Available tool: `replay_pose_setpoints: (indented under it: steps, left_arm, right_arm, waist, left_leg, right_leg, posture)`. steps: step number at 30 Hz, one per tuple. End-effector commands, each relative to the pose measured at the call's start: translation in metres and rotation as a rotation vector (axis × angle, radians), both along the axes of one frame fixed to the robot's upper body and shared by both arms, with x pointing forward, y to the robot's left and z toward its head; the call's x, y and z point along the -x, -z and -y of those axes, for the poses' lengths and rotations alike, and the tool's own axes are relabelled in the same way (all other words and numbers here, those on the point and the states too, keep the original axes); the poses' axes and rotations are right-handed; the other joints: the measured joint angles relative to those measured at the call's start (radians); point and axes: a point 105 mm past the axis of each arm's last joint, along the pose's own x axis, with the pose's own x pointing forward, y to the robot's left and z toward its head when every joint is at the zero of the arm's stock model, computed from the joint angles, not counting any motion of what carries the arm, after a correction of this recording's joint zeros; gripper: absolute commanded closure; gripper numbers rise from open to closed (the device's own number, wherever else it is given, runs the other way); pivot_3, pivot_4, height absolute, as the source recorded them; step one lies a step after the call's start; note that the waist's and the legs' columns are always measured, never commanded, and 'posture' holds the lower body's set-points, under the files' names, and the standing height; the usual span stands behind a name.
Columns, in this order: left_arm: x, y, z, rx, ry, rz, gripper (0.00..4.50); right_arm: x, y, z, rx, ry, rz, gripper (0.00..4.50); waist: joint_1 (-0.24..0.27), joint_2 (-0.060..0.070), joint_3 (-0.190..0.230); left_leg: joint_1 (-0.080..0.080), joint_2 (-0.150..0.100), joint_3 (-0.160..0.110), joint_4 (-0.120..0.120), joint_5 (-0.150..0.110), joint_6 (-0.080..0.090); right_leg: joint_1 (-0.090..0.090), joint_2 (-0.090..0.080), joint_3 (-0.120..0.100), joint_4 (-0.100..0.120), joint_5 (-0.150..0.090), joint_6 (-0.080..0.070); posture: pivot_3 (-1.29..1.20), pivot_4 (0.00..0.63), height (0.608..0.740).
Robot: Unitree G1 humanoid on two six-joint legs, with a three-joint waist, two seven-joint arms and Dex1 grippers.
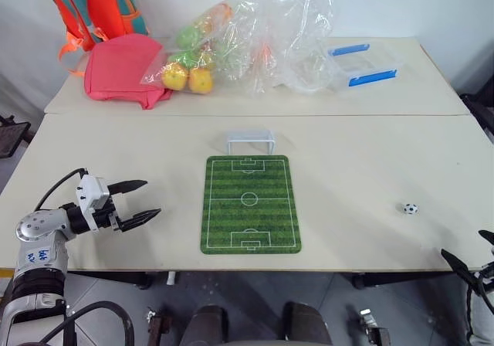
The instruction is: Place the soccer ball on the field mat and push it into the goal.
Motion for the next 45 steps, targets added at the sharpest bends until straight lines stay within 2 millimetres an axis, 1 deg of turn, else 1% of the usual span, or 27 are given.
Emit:
replay_pose_setpoints:
  steps: [1, 3, 6, 10, 13, 15, 17, 19, 21, 22, 24, 26, 29, 33, 37, 40, 43, 45]
  left_arm:
    - [-0.001, -0.011, 0.001, 0.011, 0.019, 0.037, 0.00]
    - [-0.006, -0.011, -0.002, -0.006, -0.029, 0.033, 0.00]
    - [-0.005, -0.014, -0.002, 0.018, -0.011, 0.030, 0.00]
    - [-0.004, -0.022, 0.003, 0.049, 0.017, 0.035, 0.00]
    - [-0.003, -0.027, 0.012, 0.059, 0.062, 0.040, 0.00]
    - [-0.002, -0.031, 0.019, 0.075, 0.086, 0.038, 0.00]
    - [0.001, -0.033, 0.024, 0.083, 0.102, 0.032, 0.00]
    - [0.003, -0.033, 0.028, 0.078, 0.121, 0.024, 0.00]
    - [0.006, -0.032, 0.034, 0.078, 0.139, 0.017, 0.00]
    - [0.009, -0.032, 0.035, 0.079, 0.143, 0.015, 0.00]
    - [0.012, -0.034, 0.038, 0.079, 0.151, 0.012, 0.00]
    - [0.016, -0.036, 0.037, 0.076, 0.148, 0.009, 0.00]
    - [0.023, -0.038, 0.033, 0.069, 0.132, -0.002, 0.00]
    - [0.030, -0.036, 0.028, 0.052, 0.116, -0.016, 0.00]
    - [0.031, -0.038, 0.028, 0.056, 0.105, -0.016, 0.00]
    - [0.031, -0.039, 0.028, 0.057, 0.099, -0.014, 0.00]
    - [0.029, -0.039, 0.029, 0.057, 0.101, -0.011, 0.00]
    - [0.026, -0.040, 0.030, 0.060, 0.099, -0.003, 0.00]
  right_arm:
    - [0.004, -0.011, 0.003, 0.005, 0.018, 0.045, 0.09]
    - [0.006, -0.011, 0.002, -0.001, 0.024, 0.042, 0.09]
    - [0.006, -0.015, -0.002, -0.021, 0.025, 0.049, 0.09]
    - [0.000, -0.034, -0.012, -0.090, 0.027, 0.081, 0.09]
    - [-0.015, -0.054, -0.024, -0.157, 0.018, 0.110, 0.09]
    - [-0.027, -0.068, -0.036, -0.201, -0.020, 0.141, 0.09]
    - [-0.033, -0.073, -0.041, -0.232, -0.033, 0.136, 0.09]
    - [-0.040, -0.073, -0.044, -0.254, -0.036, 0.121, 0.09]
    - [-0.054, -0.069, -0.049, -0.269, -0.064, 0.097, 0.09]
    - [-0.056, -0.067, -0.051, -0.270, -0.073, 0.084, 0.09]
    - [-0.068, -0.058, -0.050, -0.274, -0.075, 0.059, 0.09]
    - [-0.075, -0.051, -0.051, -0.305, -0.064, 0.023, 0.09]
    - [-0.076, -0.046, -0.058, -0.319, -0.096, 0.001, 0.09]
    - [-0.079, -0.030, -0.062, -0.330, -0.093, -0.045, 0.09]
    - [-0.080, -0.021, -0.062, -0.335, -0.072, -0.083, 0.09]
    - [-0.081, -0.009, -0.062, -0.332, -0.052, -0.125, 0.09]
    - [-0.085, -0.003, -0.064, -0.338, -0.057, -0.126, 0.71]
    - [-0.087, -0.002, -0.064, -0.356, -0.049, -0.125, 1.36]
  waist:
    - [0.000, 0.000, 0.000]
    - [0.000, 0.000, 0.000]
    - [0.000, 0.000, 0.000]
    - [0.000, 0.000, 0.000]
    - [-0.001, 0.000, 0.000]
    - [0.000, 0.000, 0.000]
    - [0.000, 0.000, 0.000]
    - [0.002, 0.000, 0.000]
    - [0.002, 0.000, 0.000]
    - [0.002, 0.000, 0.001]
    - [0.001, -0.002, 0.001]
    - [0.002, -0.001, 0.001]
    - [0.004, 0.000, 0.002]
    - [0.002, -0.001, 0.002]
    - [0.003, 0.000, 0.002]
    - [0.003, 0.000, 0.002]
    - [0.002, 0.000, 0.002]
    - [-0.001, 0.000, 0.002]
  left_leg:
    - [0.000, 0.000, 0.000, 0.000, 0.000, 0.000]
    - [0.000, 0.000, 0.000, 0.000, 0.000, 0.000]
    - [0.000, 0.000, 0.000, 0.000, 0.000, 0.000]
    - [0.000, 0.000, 0.000, 0.000, 0.000, 0.000]
    - [0.000, 0.001, 0.001, 0.001, 0.000, 0.000]
    - [0.000, 0.001, 0.001, 0.001, 0.000, 0.000]
    - [0.000, 0.001, 0.001, 0.001, 0.000, 0.000]
    - [0.000, 0.001, 0.001, 0.001, 0.000, 0.000]
    - [-0.001, 0.001, 0.001, 0.000, 0.000, 0.000]
    - [-0.001, 0.001, 0.001, 0.001, -0.001, 0.000]
    - [-0.001, 0.001, 0.002, 0.001, -0.001, 0.000]
    - [-0.001, 0.001, 0.002, 0.002, -0.001, 0.000]
    - [-0.002, 0.001, 0.001, 0.001, -0.001, 0.000]
    - [-0.002, 0.001, 0.002, 0.001, -0.001, 0.000]
    - [-0.002, 0.002, 0.002, 0.002, -0.001, 0.000]
    - [-0.002, 0.002, 0.002, 0.003, -0.001, 0.000]
    - [-0.001, 0.002, 0.002, 0.003, -0.001, 0.000]
    - [-0.001, 0.002, 0.002, 0.003, -0.001, 0.000]
  right_leg:
    - [0.000, 0.000, 0.000, 0.000, 0.000, 0.000]
    - [0.000, 0.000, 0.000, 0.000, 0.000, 0.000]
    - [0.000, 0.000, 0.000, 0.000, 0.000, 0.000]
    - [-0.001, 0.000, 0.001, 0.001, 0.000, 0.000]
    - [-0.001, 0.001, 0.001, 0.001, 0.000, 0.000]
    - [-0.001, 0.001, 0.002, 0.002, 0.000, 0.000]
    - [-0.001, 0.001, 0.002, 0.002, 0.000, -0.001]
    - [-0.001, 0.001, 0.002, 0.002, 0.000, -0.001]
    - [-0.002, 0.001, 0.002, 0.001, 0.000, -0.001]
    - [-0.002, 0.001, 0.002, 0.001, 0.000, -0.001]
    - [-0.002, 0.001, 0.002, 0.000, 0.000, 0.000]
    - [-0.002, 0.001, 0.002, 0.001, 0.000, 0.000]
    - [-0.003, 0.001, 0.002, 0.001, 0.000, 0.000]
    - [-0.002, 0.001, 0.002, 0.000, 0.000, 0.000]
    - [-0.003, 0.001, 0.002, 0.001, 0.000, 0.000]
    - [-0.002, 0.002, 0.002, 0.002, 0.000, 0.000]
    - [-0.002, 0.002, 0.002, 0.001, 0.001, 0.000]
    - [-0.002, 0.002, 0.003, 0.002, 0.001, -0.001]
  posture:
    - [0.00, 0.150, 0.740]
    - [0.00, 0.150, 0.740]
    - [0.00, 0.150, 0.740]
    - [0.00, 0.150, 0.740]
    - [0.00, 0.150, 0.740]
    - [0.00, 0.150, 0.740]
    - [0.00, 0.150, 0.740]
    - [0.00, 0.150, 0.740]
    - [0.00, 0.150, 0.740]
    - [0.00, 0.150, 0.740]
    - [0.00, 0.150, 0.740]
    - [0.00, 0.150, 0.740]
    - [0.00, 0.150, 0.740]
    - [0.00, 0.150, 0.740]
    - [0.00, 0.150, 0.740]
    - [0.00, 0.150, 0.740]
    - [0.00, 0.150, 0.740]
    - [0.00, 0.150, 0.740]
